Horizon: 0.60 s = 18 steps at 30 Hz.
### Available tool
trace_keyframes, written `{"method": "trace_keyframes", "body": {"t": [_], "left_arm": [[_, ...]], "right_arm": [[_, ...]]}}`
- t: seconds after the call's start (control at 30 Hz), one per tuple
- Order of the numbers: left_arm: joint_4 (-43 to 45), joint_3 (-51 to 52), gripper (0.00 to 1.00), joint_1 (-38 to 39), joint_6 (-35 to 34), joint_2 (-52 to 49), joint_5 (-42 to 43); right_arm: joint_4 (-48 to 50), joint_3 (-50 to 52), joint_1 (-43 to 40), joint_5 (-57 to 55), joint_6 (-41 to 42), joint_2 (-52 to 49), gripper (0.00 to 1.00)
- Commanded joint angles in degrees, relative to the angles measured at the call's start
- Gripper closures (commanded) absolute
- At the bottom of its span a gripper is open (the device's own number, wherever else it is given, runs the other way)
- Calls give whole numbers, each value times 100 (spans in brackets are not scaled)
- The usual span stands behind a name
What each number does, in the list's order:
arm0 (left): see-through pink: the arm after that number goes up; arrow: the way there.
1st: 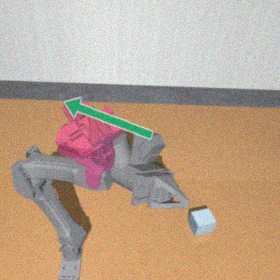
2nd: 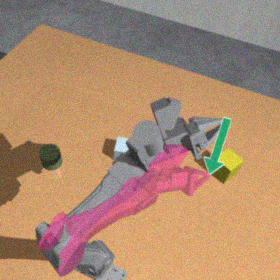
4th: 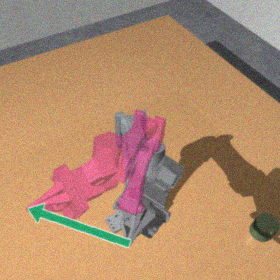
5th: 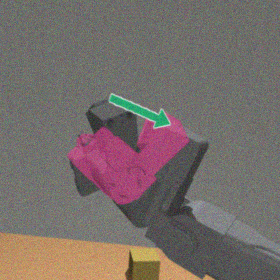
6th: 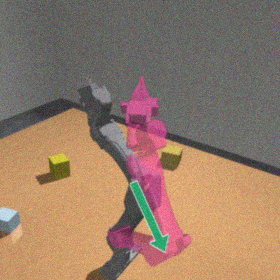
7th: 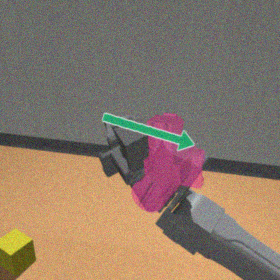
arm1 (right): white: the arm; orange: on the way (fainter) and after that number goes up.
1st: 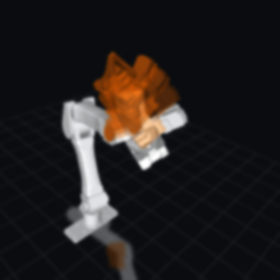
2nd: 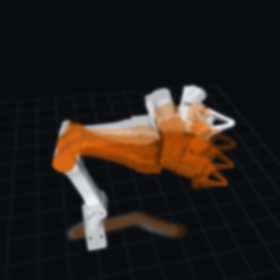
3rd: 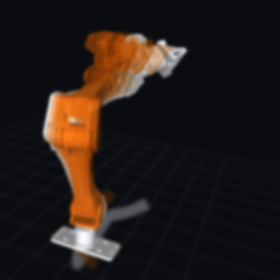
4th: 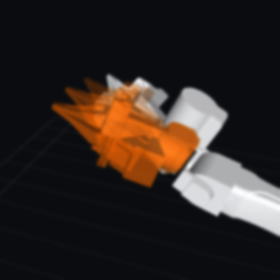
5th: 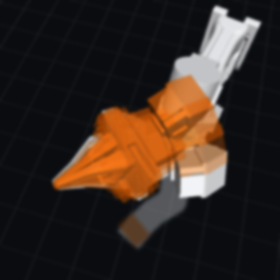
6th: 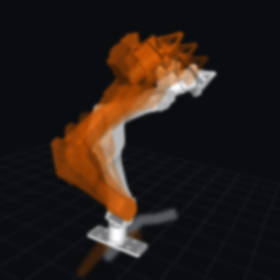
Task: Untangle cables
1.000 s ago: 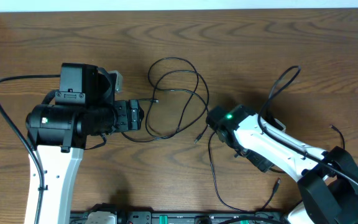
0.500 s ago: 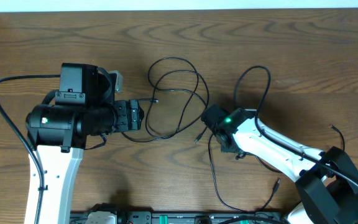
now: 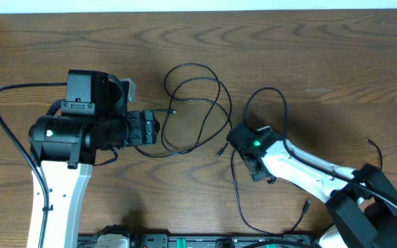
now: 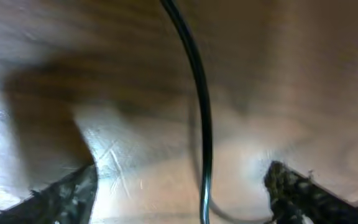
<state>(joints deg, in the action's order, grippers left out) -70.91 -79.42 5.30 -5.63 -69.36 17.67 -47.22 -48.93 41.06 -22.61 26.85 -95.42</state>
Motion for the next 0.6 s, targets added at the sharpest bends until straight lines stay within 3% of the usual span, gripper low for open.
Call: {"method": "trace_keyframes", "body": {"t": [0.0,0.2,0.57], "left_arm": [[-24,-31,16,-13,116,7,-37],[-26,-31,16,-13,116,9,-37],[-44,-31,16,-13,116,9,-37]], "right_arm": [[341,387,24,26,-378,-129,19],[1082,774,-31,28,-348,-129,38],[1185,1117,-820,24,944,-129,34]]}}
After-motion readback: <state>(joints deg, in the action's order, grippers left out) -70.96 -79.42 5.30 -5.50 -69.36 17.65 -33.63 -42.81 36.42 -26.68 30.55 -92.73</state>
